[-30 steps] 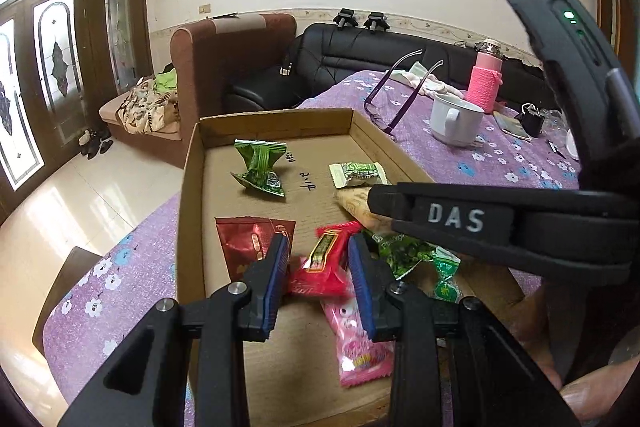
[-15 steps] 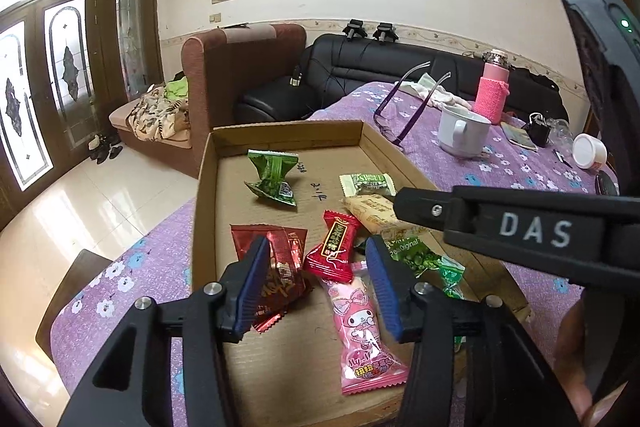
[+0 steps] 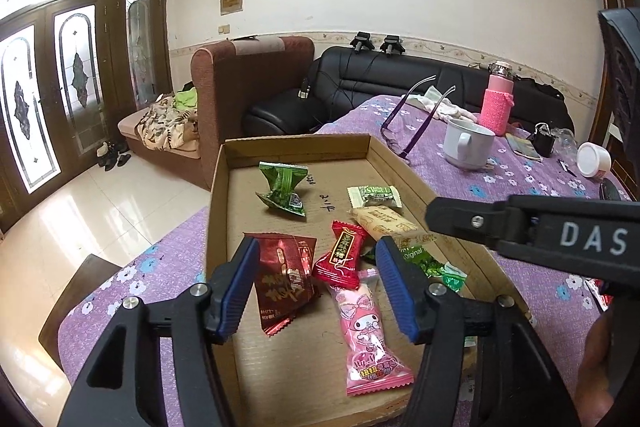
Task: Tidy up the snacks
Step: 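Open both grippers to release the red bar and cake packet into the box, then move the left gripper to the table and grasp the white-and-red ALL'S WELL packet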
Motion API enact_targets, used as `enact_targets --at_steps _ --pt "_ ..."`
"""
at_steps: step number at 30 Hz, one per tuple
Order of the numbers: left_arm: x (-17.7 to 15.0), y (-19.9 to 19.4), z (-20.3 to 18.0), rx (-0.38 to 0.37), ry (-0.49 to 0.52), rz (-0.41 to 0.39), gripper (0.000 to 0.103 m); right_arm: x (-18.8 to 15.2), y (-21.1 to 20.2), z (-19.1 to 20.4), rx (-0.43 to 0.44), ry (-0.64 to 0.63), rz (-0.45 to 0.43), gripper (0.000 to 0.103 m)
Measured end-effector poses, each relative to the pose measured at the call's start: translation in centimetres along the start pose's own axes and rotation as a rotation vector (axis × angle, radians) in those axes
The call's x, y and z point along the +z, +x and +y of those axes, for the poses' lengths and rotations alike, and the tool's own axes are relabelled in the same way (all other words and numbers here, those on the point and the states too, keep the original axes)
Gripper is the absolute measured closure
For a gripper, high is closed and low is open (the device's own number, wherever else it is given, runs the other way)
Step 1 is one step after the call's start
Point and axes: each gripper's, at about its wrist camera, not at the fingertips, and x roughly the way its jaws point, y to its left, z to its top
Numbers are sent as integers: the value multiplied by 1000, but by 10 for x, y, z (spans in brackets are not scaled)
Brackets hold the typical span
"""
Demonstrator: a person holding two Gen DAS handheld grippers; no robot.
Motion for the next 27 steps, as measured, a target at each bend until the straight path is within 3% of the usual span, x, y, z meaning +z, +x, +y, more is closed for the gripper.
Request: enact_targets --at_steps 17,27 --pt "-1 -6 -7 49 19 -35 33 -12 -47 -39 -22 52 -38 62" --pt "-2 -8 -10 68 38 -28 32 -30 -106 -94 -81 107 -93 61"
